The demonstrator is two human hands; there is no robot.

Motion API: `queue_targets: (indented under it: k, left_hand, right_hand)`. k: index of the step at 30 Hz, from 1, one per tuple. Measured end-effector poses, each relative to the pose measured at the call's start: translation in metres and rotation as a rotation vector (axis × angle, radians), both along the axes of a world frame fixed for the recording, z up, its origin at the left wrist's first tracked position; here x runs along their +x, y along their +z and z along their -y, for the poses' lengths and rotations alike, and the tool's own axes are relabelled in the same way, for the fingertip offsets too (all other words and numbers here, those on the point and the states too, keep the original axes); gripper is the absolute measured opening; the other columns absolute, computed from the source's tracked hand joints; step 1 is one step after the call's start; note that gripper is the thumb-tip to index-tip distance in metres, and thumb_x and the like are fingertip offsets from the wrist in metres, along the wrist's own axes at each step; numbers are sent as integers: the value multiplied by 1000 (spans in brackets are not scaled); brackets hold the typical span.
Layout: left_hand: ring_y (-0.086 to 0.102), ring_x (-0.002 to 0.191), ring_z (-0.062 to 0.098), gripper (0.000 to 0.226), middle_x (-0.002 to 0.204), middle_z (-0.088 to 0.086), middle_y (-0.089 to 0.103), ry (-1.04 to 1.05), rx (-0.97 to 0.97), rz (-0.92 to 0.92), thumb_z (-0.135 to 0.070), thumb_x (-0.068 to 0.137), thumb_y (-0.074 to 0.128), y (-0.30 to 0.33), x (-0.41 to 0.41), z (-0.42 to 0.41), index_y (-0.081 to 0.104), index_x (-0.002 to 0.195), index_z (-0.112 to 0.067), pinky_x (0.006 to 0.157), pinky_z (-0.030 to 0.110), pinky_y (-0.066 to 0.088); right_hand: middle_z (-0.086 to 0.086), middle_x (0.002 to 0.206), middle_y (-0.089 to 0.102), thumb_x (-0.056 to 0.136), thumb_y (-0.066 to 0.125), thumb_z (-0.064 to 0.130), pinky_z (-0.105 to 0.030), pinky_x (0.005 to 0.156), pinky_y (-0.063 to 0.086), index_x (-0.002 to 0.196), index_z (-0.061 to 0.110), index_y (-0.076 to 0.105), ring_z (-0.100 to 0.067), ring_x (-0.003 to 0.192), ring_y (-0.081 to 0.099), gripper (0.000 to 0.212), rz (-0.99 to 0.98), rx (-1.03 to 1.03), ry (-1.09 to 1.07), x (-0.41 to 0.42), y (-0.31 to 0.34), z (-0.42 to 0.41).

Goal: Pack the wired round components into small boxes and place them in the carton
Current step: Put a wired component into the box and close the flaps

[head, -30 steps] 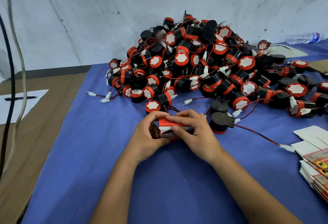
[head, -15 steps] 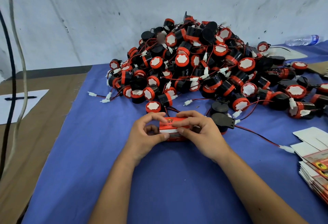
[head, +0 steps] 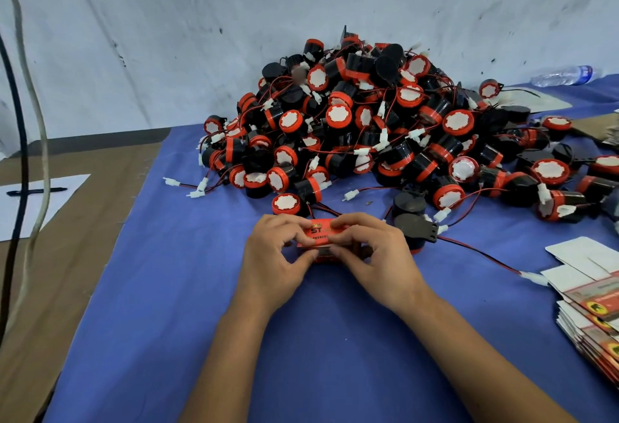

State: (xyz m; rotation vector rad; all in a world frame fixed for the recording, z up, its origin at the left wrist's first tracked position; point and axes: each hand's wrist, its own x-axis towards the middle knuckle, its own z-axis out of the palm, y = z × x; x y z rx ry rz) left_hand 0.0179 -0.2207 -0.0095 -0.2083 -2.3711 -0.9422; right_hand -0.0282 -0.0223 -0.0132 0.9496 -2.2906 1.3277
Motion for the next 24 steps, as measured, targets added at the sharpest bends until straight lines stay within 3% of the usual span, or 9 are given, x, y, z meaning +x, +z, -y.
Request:
queue_targets:
  k: [4, 8, 10, 15, 19, 24]
  left_hand:
    - [58, 119, 13, 33, 122, -11, 69, 1, -4, -17, -13, 72, 90, -1, 1, -11, 59, 83, -17, 100, 26, 44]
    - [58, 129, 12, 32, 131, -8, 68, -10, 148, 63, -9, 77, 89, -4, 0, -10, 61, 87, -18, 100, 38, 54]
    - [57, 132, 11, 32, 136, -6, 65, -35, 229, 117, -8, 78, 89, -5, 0, -10, 62, 94, -19, 99, 38, 57]
    - [61, 123, 12, 44, 129, -9, 65, -64, 206, 117, -8, 79, 89, -5, -2, -8, 65, 113, -22, 98, 40, 57]
    - [59, 123, 11, 35, 131, -9, 64, -25, 91, 89, -13, 78, 89, -6, -2, -11, 73, 107, -25, 97, 38, 54]
    - [61, 121, 6, 26, 130, -11, 65, -58, 154, 101, -10, 77, 89, -8, -5, -12, 79, 94, -27, 98, 30, 53]
  right_hand:
    - [9, 126, 69, 87, 80, 5, -17, 88, 54, 113, 15, 79, 6, 117, 60, 28, 38, -10, 27, 7, -1, -9]
    - [-2, 123, 70, 88, 78, 2, -31, 71, 60, 101, 9, 79, -10, 89, 71, 15, -29, -57, -99, 8, -3, -9]
    - [-6, 121, 71, 89, 76, 1, -35, 70, 61, 97, 5, 80, -18, 88, 72, 10, -60, -48, -114, 8, -4, -8]
    - [-11, 117, 70, 91, 73, -1, -40, 74, 62, 100, 1, 78, -26, 85, 71, 10, -181, 81, -104, 11, -2, -6]
    - [-5, 111, 69, 91, 74, 5, -43, 70, 58, 92, 7, 75, -27, 90, 67, 2, -250, 187, -123, 12, -2, -4]
    - [1, 113, 68, 90, 75, 8, -37, 76, 56, 97, 11, 72, -26, 106, 58, 9, -346, 263, -117, 14, 0, 1]
